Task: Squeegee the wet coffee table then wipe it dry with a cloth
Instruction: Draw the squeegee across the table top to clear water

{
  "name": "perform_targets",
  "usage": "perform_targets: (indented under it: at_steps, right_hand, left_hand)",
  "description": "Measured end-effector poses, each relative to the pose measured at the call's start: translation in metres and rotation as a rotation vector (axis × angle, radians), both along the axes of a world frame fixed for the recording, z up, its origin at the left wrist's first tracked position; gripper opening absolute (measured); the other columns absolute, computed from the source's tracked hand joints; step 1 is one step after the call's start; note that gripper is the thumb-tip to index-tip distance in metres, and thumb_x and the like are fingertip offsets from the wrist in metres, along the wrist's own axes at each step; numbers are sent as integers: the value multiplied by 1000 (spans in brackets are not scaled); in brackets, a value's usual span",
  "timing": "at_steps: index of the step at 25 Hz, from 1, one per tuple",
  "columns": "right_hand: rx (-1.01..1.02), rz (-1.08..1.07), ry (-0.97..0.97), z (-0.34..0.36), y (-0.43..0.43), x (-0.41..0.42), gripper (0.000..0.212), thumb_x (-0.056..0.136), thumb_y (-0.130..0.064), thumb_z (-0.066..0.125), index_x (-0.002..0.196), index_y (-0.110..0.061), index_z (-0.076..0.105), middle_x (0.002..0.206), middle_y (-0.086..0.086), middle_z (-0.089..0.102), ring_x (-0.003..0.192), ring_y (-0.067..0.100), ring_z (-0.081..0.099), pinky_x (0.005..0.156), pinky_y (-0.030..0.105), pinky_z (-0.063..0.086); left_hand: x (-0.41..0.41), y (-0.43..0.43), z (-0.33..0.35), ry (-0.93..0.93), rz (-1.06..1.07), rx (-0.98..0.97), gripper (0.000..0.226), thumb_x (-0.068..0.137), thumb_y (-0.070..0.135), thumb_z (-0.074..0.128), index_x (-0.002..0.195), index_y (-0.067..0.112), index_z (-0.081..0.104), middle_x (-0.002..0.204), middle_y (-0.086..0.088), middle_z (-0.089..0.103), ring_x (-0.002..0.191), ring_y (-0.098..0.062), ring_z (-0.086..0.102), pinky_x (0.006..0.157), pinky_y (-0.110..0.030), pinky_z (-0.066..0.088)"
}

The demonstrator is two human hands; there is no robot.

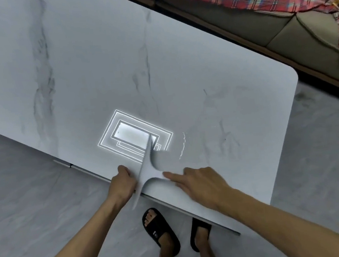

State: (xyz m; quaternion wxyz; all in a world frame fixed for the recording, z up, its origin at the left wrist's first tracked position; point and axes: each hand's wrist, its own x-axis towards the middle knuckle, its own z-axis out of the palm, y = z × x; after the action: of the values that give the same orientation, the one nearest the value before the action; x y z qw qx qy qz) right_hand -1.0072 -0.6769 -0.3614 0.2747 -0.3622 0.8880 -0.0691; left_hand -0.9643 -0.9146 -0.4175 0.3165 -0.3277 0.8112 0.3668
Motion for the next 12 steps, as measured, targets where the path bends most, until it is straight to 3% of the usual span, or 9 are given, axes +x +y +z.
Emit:
perform_targets:
  at_steps: [3, 5, 9, 12]
  right_hand:
    - [-34, 101, 28, -20, -39, 12, 44, 105, -30, 36, 147, -43, 33, 82, 8, 56, 56, 30, 51, 51, 33, 34]
    - [-1, 119, 55, -29, -35, 11, 45, 105, -29, 36, 147, -45, 30, 83, 7, 55, 58, 29, 52, 52, 33, 35]
    - [76, 66, 41, -24, 28, 6, 49, 104, -32, 36, 146, -54, 22, 89, 1, 57, 65, 27, 57, 55, 32, 35]
    - [140, -18, 2, -10, 78, 3, 44, 104, -42, 28, 145, -57, 21, 89, -1, 57, 68, 26, 58, 57, 32, 35]
  left_hand:
    - [9, 3, -3, 60, 33, -62, 7, 86, 12, 45, 89, 13, 39, 76, -6, 54, 63, -17, 50, 48, -28, 31]
    - [16, 5, -4, 40, 8, -55, 6, 89, 14, 45, 87, 15, 39, 79, -6, 55, 65, -16, 50, 49, -27, 32]
    - [26, 13, -4, 23, -93, -6, 10, 83, 1, 42, 84, 10, 38, 86, -8, 52, 65, -18, 45, 50, -27, 32]
    - [23, 26, 1, -24, -154, 34, 11, 84, 0, 41, 82, 11, 39, 90, -9, 49, 75, -22, 49, 54, -28, 30]
